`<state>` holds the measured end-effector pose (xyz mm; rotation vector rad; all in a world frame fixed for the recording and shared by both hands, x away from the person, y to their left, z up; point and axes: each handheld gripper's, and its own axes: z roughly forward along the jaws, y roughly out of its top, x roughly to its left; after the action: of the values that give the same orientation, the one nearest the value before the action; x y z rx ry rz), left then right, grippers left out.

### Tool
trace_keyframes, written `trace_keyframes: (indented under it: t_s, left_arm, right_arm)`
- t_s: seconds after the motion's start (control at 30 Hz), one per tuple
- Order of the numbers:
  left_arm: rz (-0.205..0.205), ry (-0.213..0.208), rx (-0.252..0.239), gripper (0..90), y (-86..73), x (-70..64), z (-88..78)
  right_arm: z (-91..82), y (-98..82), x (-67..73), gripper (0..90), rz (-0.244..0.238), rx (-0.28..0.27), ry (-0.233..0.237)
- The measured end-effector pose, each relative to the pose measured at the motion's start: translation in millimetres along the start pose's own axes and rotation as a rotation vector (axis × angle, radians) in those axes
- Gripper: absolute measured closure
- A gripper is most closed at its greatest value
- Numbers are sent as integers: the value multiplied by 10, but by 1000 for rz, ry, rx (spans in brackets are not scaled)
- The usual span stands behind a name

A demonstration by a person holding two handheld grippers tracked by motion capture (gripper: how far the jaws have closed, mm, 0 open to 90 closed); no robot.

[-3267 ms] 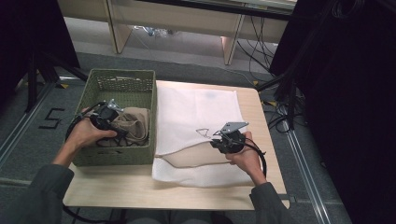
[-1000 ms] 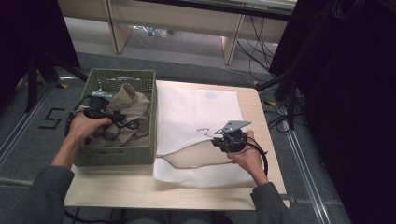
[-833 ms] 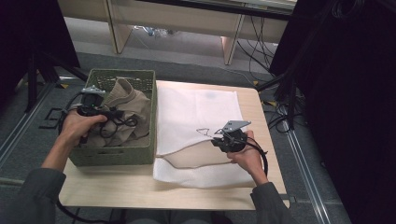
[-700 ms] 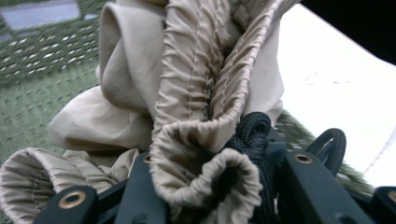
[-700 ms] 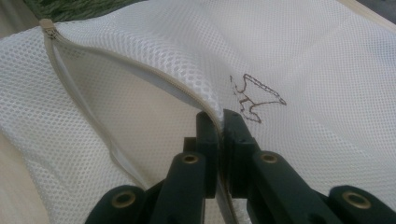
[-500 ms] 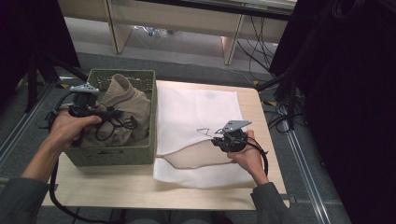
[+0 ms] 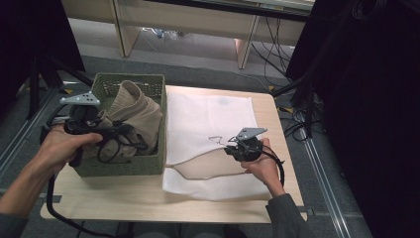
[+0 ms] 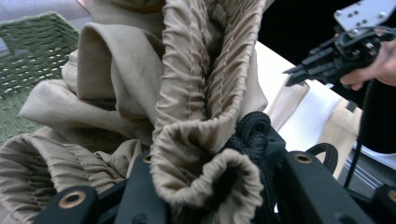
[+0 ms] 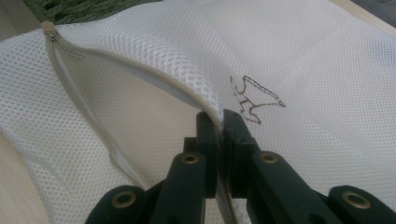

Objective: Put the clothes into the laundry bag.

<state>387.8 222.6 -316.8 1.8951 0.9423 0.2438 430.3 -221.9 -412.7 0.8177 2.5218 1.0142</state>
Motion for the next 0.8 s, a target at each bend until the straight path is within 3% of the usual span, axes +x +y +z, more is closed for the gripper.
trace_keyframes:
  t_s: [0.43, 0.8]
  left_arm:
    - [24, -44, -15, 651, 27, -247, -182]
    - [112, -150, 12, 654, 110, -729, -235]
  right_arm:
    - [3, -1, -12, 872, -4, 0, 5]
    - [-16, 10, -10, 873, -7, -2, -3]
